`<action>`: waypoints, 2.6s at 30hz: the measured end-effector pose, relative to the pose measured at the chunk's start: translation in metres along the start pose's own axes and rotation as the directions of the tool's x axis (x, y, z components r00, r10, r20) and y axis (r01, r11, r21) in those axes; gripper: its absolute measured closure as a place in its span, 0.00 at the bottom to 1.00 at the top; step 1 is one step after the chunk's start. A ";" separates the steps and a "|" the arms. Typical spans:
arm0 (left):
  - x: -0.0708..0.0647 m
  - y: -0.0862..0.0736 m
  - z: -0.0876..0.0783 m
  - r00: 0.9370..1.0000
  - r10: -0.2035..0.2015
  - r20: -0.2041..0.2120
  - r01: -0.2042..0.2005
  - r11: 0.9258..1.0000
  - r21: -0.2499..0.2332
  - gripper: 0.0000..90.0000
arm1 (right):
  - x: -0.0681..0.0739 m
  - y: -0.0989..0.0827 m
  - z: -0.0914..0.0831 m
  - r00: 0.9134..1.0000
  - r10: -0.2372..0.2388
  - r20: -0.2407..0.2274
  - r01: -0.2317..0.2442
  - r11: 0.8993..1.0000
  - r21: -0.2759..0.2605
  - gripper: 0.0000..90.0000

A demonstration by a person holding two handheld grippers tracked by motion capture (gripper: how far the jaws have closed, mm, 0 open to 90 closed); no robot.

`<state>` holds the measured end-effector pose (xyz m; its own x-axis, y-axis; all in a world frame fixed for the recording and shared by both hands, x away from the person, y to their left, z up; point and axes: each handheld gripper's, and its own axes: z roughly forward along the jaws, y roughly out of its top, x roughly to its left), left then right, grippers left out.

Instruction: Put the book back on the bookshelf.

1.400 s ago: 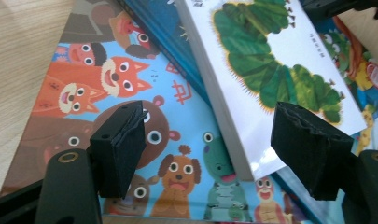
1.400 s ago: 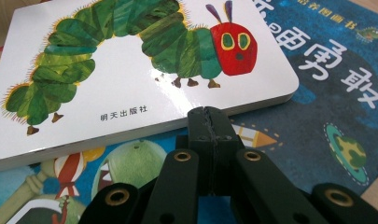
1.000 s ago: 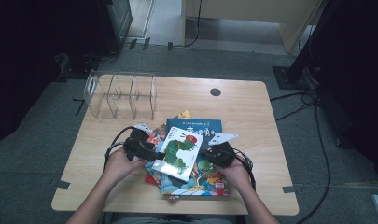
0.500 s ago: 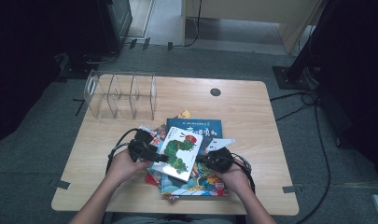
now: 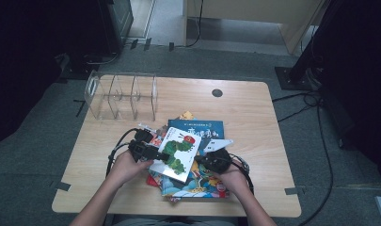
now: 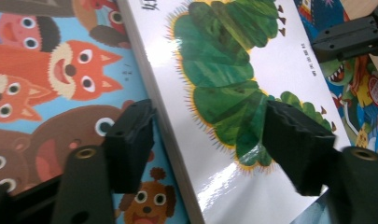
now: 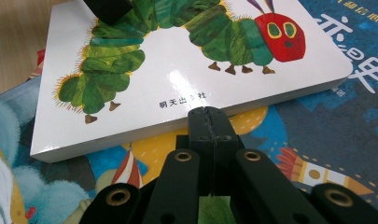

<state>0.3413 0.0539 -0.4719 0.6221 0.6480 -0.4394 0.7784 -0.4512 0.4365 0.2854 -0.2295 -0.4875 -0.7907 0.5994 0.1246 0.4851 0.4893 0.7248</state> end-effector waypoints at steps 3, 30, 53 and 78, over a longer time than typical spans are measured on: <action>-0.008 0.001 0.003 0.999 0.028 -0.044 -0.027 1.000 0.010 0.29 | 0.000 0.000 0.000 1.000 0.007 -0.006 -0.007 1.000 -0.004 1.00; -0.022 0.022 -0.027 0.994 -0.057 -0.089 0.059 0.998 0.020 0.46 | 0.002 -0.002 0.002 0.999 0.036 0.003 -0.036 0.999 -0.026 1.00; -0.018 0.028 -0.043 0.992 -0.129 0.014 0.129 0.992 0.000 0.60 | -0.003 -0.005 0.001 0.998 0.058 -0.017 -0.059 0.997 -0.048 1.00; -0.090 0.070 -0.058 0.996 0.075 -0.047 -0.074 0.997 0.024 0.62 | 0.001 -0.004 0.004 1.000 0.031 -0.004 -0.031 0.998 -0.050 0.99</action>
<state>0.3351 -0.0003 -0.3565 0.6743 0.6402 -0.3681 0.7318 -0.5125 0.4492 0.2842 -0.2286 -0.4926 -0.7770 0.6116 0.1493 0.4899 0.4384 0.7535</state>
